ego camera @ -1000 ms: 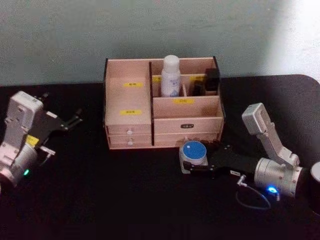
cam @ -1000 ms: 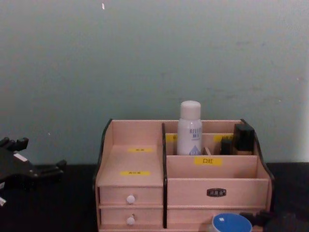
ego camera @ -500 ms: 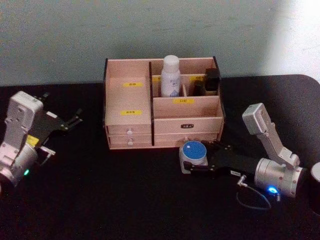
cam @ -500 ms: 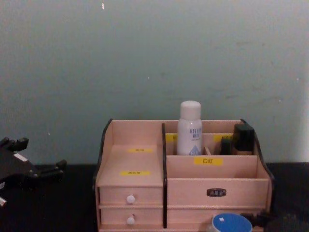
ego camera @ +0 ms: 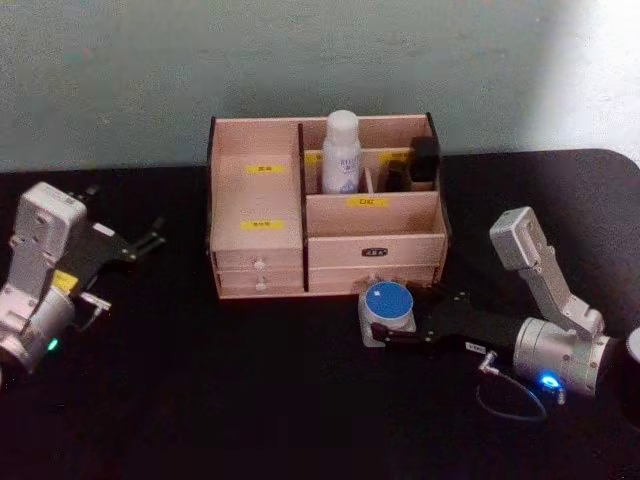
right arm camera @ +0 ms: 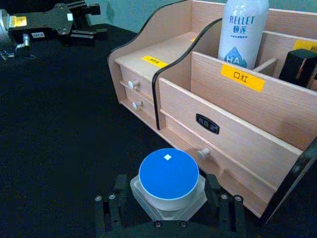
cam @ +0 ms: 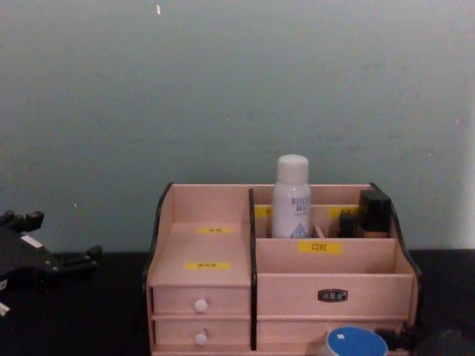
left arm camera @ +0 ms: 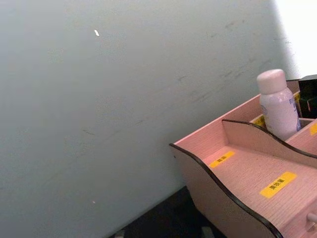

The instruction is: Pick up the facial cleanser and watermelon frost from the table and place them into the tiered storage box.

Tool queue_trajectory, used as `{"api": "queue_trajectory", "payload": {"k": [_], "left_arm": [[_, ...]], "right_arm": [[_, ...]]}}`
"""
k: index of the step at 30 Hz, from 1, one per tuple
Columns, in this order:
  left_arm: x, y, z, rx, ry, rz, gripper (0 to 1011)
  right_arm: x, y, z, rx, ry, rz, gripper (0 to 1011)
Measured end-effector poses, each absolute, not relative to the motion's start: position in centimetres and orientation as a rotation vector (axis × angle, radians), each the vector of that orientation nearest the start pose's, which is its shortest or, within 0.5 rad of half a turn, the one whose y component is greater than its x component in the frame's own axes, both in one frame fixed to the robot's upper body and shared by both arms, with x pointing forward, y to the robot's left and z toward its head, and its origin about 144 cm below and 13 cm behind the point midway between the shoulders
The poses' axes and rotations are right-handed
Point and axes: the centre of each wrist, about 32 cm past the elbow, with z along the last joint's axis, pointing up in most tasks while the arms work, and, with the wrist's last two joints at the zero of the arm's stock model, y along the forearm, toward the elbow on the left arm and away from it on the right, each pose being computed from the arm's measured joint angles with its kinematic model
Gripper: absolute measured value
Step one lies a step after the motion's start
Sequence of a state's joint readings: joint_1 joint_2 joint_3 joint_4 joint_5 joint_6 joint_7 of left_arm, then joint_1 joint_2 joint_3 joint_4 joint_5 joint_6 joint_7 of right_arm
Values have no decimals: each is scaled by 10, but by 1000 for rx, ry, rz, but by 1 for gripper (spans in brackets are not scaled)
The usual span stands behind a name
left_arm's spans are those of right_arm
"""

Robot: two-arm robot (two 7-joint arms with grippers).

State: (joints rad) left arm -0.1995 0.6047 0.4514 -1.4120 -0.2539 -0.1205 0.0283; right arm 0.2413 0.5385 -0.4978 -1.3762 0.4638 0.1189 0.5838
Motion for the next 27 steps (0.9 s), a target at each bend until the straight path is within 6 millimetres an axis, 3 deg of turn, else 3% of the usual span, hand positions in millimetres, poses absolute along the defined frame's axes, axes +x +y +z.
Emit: {"api": "queue_trajectory", "payload": {"k": [23, 27], "left_arm": [[489, 310, 1140, 304, -285, 1248, 1001], [489, 310, 1140, 304, -285, 1248, 1001]], "right_arm": [[497, -281, 1131, -296, 167, -662, 1000], [497, -281, 1131, -296, 167, -662, 927]]}}
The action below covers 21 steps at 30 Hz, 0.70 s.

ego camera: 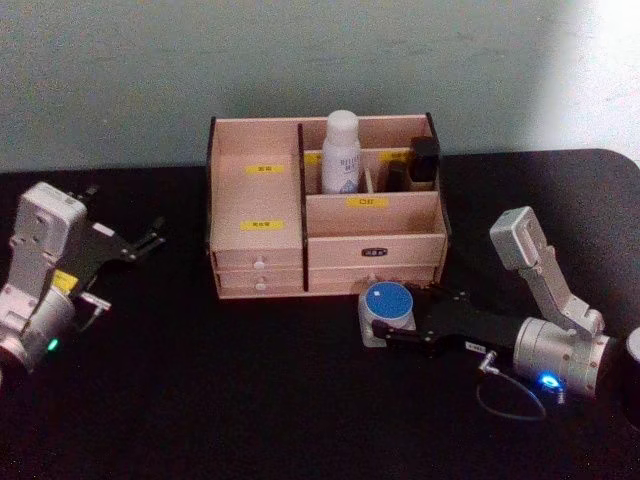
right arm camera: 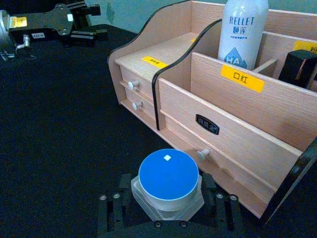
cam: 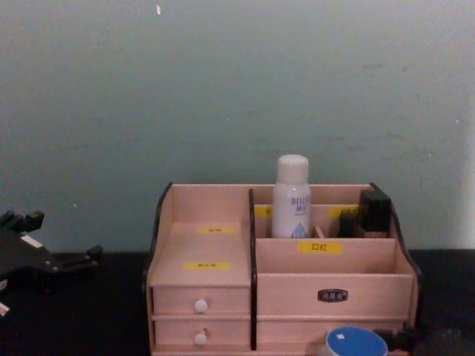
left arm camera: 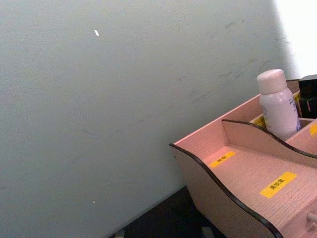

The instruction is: Pick up the facial cleanser and watermelon frost from the table and place them into the tiered storage box.

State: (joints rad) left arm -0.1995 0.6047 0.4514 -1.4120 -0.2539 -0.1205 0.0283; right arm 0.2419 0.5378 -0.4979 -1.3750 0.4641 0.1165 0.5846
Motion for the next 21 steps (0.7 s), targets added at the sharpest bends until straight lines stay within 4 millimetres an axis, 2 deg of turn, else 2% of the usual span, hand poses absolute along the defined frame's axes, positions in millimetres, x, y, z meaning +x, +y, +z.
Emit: {"api": "queue_trajectory", "payload": {"k": [9, 21], "left_arm": [[489, 310, 1140, 304, -285, 1248, 1001], [489, 310, 1140, 304, -285, 1248, 1001]], "right_arm": [[497, -281, 1131, -296, 166, -662, 706], [497, -281, 1131, -296, 166, -662, 704]]}}
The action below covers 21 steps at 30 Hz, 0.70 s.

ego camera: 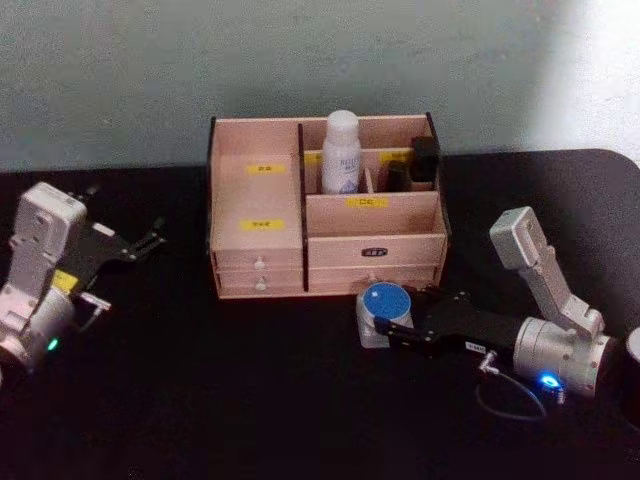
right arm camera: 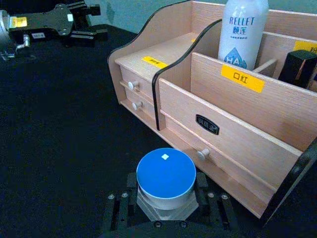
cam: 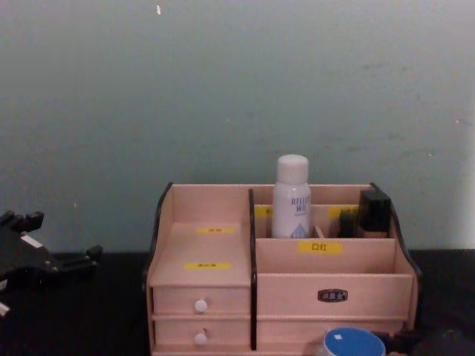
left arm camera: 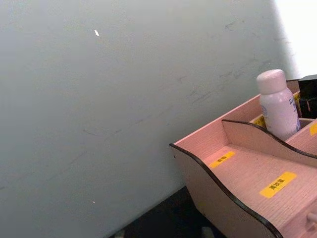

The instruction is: Pick up the facial cleanser and watermelon frost from the table and place them into the tiered storage box.

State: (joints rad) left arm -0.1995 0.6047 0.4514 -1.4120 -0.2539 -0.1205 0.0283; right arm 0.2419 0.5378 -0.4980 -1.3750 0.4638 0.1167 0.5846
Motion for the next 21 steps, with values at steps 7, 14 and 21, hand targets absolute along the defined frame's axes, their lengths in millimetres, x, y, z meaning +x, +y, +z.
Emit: {"api": "queue_trajectory", "payload": {"k": [7, 14, 21], "left_arm": [[489, 310, 1140, 304, -285, 1248, 1001], [489, 310, 1140, 304, -285, 1248, 1001], [489, 310, 1140, 304, -285, 1248, 1001]], "right_arm": [[497, -281, 1131, -297, 166, -662, 703], [497, -281, 1131, -297, 166, -662, 703], [497, -282, 1131, -288, 156, -659, 703]]}}
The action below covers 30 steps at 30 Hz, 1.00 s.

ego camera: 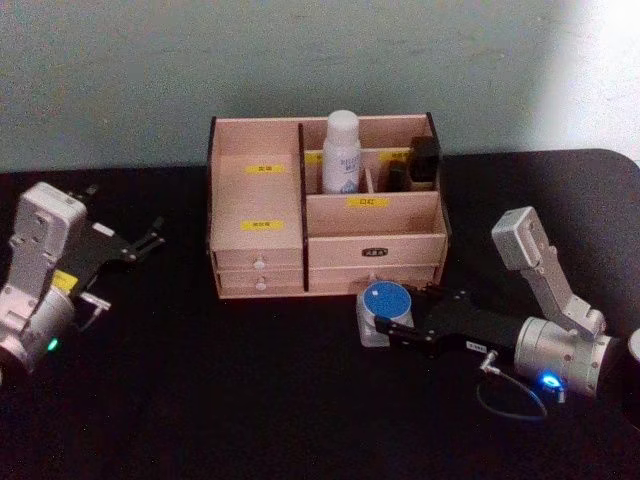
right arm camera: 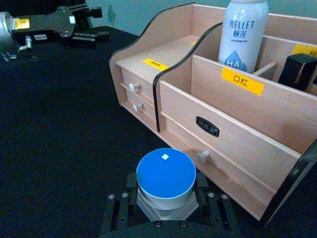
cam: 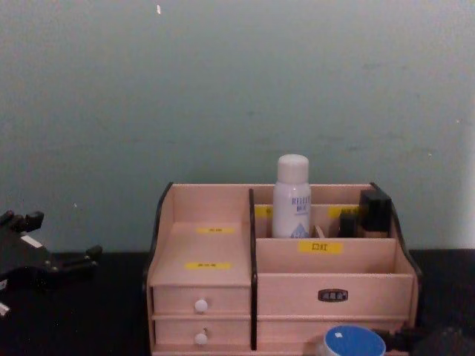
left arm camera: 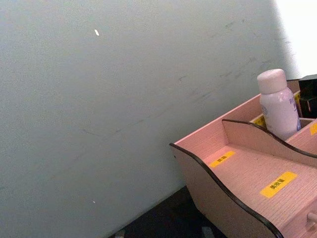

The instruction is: Pick up the facial cleanser and watermelon frost from the table and place them into the tiered storage box.

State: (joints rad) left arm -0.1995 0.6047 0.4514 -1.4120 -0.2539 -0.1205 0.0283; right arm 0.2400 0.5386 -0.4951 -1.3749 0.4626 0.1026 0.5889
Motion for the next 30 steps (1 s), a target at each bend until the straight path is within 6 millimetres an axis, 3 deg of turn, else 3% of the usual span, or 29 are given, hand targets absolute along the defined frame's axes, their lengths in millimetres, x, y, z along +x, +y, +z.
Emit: {"api": "queue_trajectory", "payload": {"k": [30], "left_arm": [[489, 310, 1140, 304, -285, 1248, 1001]], "right_arm": [[490, -289, 1152, -224, 87, -574, 703]]}}
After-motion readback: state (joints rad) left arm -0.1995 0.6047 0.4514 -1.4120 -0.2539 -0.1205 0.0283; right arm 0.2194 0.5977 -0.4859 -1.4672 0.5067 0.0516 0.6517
